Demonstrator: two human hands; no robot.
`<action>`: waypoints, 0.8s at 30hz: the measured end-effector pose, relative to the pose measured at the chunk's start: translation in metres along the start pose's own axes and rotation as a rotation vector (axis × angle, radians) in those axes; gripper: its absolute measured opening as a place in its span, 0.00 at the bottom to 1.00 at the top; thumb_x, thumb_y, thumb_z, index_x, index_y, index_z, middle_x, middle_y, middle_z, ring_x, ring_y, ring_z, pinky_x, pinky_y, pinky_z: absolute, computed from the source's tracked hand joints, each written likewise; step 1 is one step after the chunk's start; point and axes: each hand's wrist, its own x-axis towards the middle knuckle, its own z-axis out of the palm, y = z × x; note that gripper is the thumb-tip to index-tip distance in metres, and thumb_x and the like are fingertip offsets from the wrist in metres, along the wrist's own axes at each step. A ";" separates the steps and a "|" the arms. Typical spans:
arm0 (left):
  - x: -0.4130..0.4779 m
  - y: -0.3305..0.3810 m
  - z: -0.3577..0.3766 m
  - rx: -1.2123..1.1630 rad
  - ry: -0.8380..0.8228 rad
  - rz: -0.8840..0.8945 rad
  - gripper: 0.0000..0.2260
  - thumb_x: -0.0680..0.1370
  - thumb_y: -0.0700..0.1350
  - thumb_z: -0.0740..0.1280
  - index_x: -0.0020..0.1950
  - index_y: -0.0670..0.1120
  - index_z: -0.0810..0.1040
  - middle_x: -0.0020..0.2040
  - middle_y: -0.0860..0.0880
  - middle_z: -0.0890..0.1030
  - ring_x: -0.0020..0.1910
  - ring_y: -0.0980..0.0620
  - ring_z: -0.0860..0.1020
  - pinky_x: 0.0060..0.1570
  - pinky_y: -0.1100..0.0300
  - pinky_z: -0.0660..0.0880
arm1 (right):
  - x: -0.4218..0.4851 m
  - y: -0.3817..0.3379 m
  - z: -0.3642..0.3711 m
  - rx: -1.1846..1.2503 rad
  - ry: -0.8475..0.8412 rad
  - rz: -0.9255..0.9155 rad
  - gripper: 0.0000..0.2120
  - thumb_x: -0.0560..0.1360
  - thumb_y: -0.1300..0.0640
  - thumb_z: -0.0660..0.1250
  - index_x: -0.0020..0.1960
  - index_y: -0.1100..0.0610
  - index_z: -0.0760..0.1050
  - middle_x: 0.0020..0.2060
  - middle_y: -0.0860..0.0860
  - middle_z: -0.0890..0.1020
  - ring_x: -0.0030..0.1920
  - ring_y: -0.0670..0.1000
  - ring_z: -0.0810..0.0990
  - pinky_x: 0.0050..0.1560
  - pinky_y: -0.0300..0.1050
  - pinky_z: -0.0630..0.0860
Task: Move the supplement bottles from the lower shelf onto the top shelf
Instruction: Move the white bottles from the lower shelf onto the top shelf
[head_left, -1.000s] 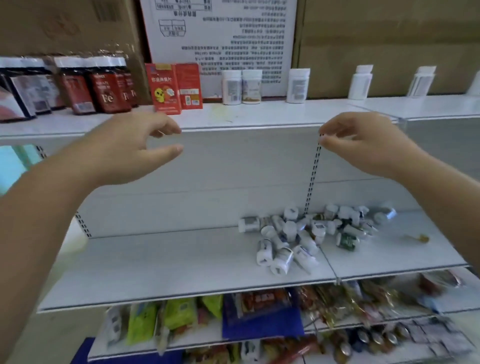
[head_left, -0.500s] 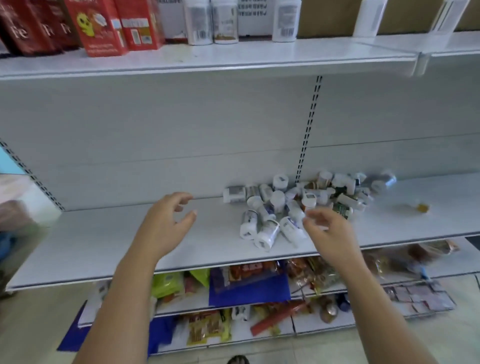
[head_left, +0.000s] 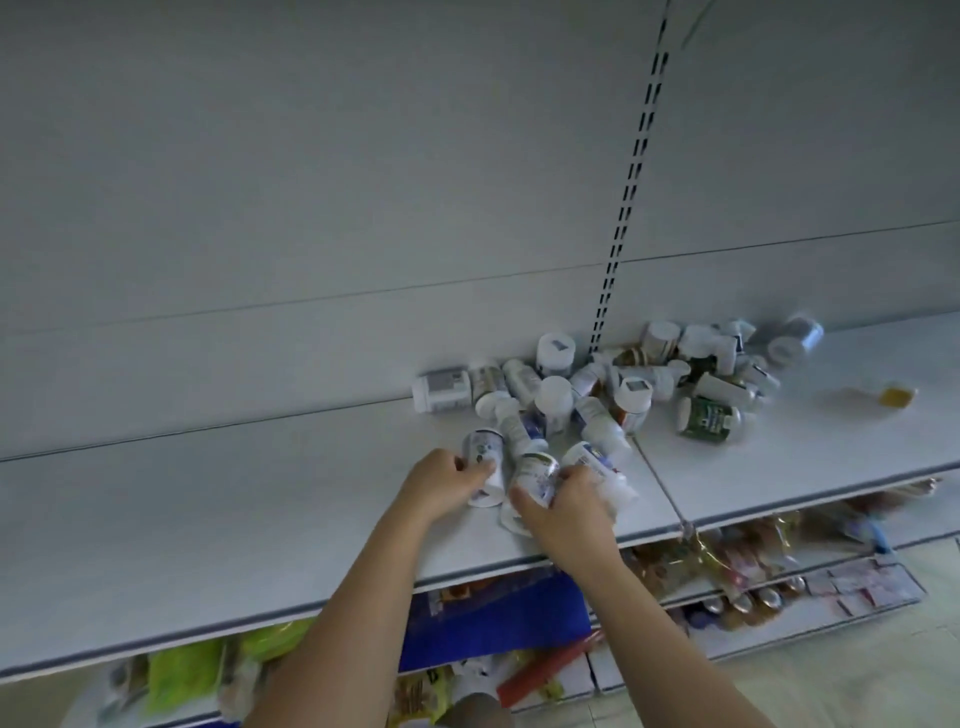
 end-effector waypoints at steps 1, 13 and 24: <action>0.005 0.000 0.001 -0.025 0.016 -0.020 0.17 0.76 0.58 0.67 0.35 0.46 0.74 0.30 0.51 0.75 0.30 0.54 0.73 0.30 0.61 0.65 | 0.002 -0.002 0.003 0.013 -0.002 0.010 0.27 0.70 0.41 0.69 0.59 0.57 0.65 0.52 0.51 0.76 0.51 0.51 0.76 0.46 0.43 0.70; -0.053 0.023 -0.068 -0.480 0.296 0.096 0.26 0.60 0.54 0.79 0.53 0.50 0.74 0.51 0.50 0.79 0.48 0.51 0.80 0.47 0.52 0.80 | -0.021 -0.070 -0.078 0.371 0.049 -0.142 0.27 0.70 0.52 0.74 0.63 0.51 0.64 0.52 0.46 0.75 0.47 0.40 0.76 0.41 0.37 0.73; -0.226 0.102 -0.143 -0.700 0.364 0.466 0.20 0.63 0.50 0.75 0.54 0.54 0.81 0.49 0.54 0.84 0.48 0.55 0.82 0.48 0.58 0.79 | -0.121 -0.147 -0.175 1.100 -0.128 -0.262 0.18 0.73 0.57 0.64 0.62 0.52 0.74 0.50 0.54 0.81 0.47 0.53 0.81 0.48 0.57 0.80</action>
